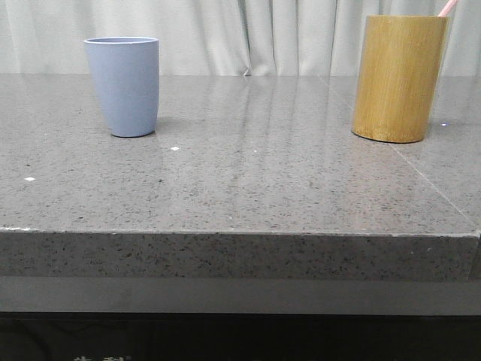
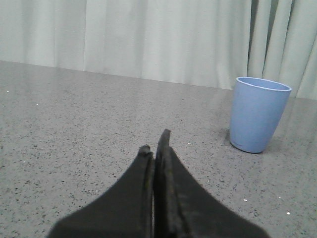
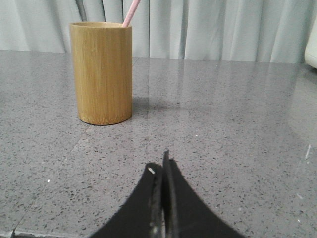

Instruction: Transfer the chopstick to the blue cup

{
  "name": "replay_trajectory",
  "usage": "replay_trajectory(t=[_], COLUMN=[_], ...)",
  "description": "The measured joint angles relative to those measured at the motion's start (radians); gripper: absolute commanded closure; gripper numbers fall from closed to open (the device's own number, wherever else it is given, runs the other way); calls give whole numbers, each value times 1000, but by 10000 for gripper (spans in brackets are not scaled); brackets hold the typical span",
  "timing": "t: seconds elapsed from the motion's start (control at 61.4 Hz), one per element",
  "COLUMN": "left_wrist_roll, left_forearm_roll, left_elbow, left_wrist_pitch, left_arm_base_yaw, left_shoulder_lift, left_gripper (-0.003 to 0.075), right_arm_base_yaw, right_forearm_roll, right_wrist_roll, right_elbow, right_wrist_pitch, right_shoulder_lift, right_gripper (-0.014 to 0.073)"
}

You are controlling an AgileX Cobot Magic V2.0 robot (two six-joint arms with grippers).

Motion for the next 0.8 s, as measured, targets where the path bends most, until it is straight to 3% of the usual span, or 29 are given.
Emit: replay_trajectory(t=[0.798], left_wrist_roll=[0], left_forearm_roll=[0], left_elbow=[0], left_wrist_pitch=[-30], left_arm_base_yaw=[0], left_shoulder_lift=[0], left_gripper=[739], right_arm_base_yaw=[0], right_forearm_roll=[0], right_wrist_roll=[0], right_elbow=[0], right_wrist_pitch=[-21], right_shoulder_lift=[0], right_gripper=[660])
